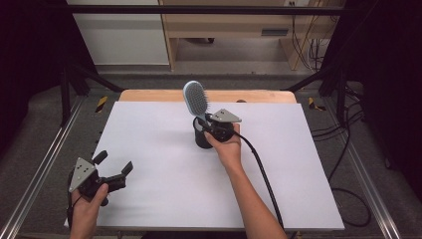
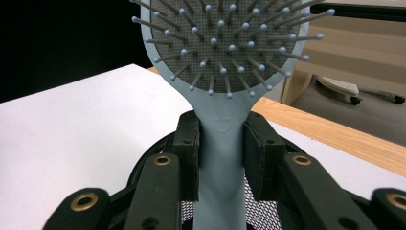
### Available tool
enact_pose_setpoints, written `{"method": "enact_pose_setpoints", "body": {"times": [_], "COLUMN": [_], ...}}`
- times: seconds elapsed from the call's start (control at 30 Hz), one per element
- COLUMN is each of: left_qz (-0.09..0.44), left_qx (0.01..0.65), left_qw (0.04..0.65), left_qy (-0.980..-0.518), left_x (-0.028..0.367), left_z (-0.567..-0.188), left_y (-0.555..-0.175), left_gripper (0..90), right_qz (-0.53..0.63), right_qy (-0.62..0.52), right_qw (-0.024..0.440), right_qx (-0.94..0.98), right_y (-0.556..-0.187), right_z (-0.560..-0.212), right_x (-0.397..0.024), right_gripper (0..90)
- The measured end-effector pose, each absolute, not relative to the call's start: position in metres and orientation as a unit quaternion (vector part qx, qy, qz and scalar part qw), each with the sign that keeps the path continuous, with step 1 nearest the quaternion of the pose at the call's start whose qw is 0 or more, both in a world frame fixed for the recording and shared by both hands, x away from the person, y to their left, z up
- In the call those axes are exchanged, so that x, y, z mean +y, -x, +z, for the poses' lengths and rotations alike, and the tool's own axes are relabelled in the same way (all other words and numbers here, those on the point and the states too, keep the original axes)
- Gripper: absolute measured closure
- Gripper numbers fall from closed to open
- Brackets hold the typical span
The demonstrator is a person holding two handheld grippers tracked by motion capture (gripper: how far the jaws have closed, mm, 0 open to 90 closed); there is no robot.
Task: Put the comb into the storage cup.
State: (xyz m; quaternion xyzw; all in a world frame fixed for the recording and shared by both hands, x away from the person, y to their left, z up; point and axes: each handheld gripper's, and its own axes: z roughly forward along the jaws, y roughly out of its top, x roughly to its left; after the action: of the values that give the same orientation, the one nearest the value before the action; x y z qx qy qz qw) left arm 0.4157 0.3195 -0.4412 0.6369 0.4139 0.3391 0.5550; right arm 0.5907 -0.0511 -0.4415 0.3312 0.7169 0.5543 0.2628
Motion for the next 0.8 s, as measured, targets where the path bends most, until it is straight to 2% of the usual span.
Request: {"method": "enact_pose_setpoints", "body": {"times": [0.8], "left_qz": [0.338], "left_qx": [0.415], "left_qw": [0.555], "left_qy": [-0.637], "left_x": [0.3195], "left_z": [-0.4412], "left_y": [-0.4159], "left_gripper": [0.9], "right_qz": [0.55], "right_qy": [-0.335], "right_qw": [0.256], "right_qx": [0.722], "right_y": [-0.5917], "right_z": [-0.4434], "right_x": [-0.0512], "right_gripper": [69.4]}}
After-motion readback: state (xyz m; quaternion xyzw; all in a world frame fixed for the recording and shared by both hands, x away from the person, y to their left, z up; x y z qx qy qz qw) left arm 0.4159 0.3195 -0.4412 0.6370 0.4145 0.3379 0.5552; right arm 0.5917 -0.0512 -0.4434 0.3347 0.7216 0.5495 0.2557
